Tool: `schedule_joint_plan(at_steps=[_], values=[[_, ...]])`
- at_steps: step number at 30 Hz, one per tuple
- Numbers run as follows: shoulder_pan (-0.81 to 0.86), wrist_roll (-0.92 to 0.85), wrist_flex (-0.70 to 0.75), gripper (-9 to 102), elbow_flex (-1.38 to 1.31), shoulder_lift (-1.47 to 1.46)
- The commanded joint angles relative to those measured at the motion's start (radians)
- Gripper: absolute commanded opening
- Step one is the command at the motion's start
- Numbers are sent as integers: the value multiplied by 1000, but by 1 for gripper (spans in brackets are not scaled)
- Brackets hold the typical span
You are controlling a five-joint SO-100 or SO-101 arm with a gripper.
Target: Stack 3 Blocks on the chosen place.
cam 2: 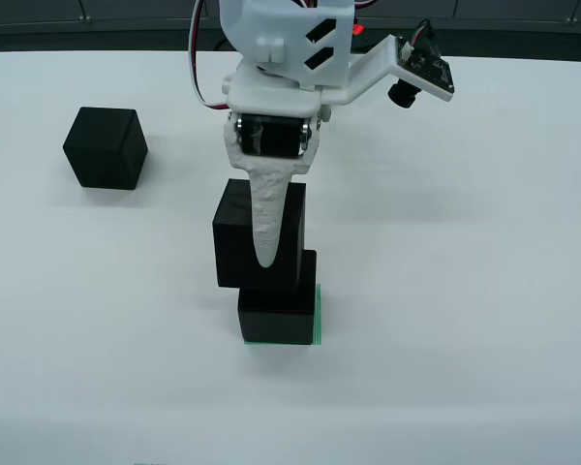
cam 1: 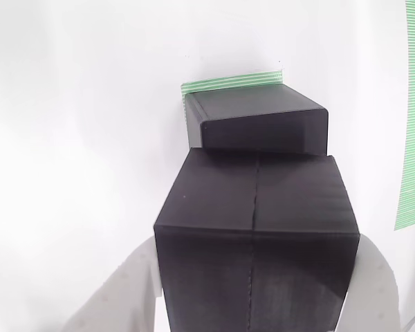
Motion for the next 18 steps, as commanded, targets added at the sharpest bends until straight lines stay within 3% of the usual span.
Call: schedule_joint_plan(at_steps=[1, 18], values=[[-18, 9, -2, 22, -29, -5], [-58, 15, -2, 22, -83, 48]])
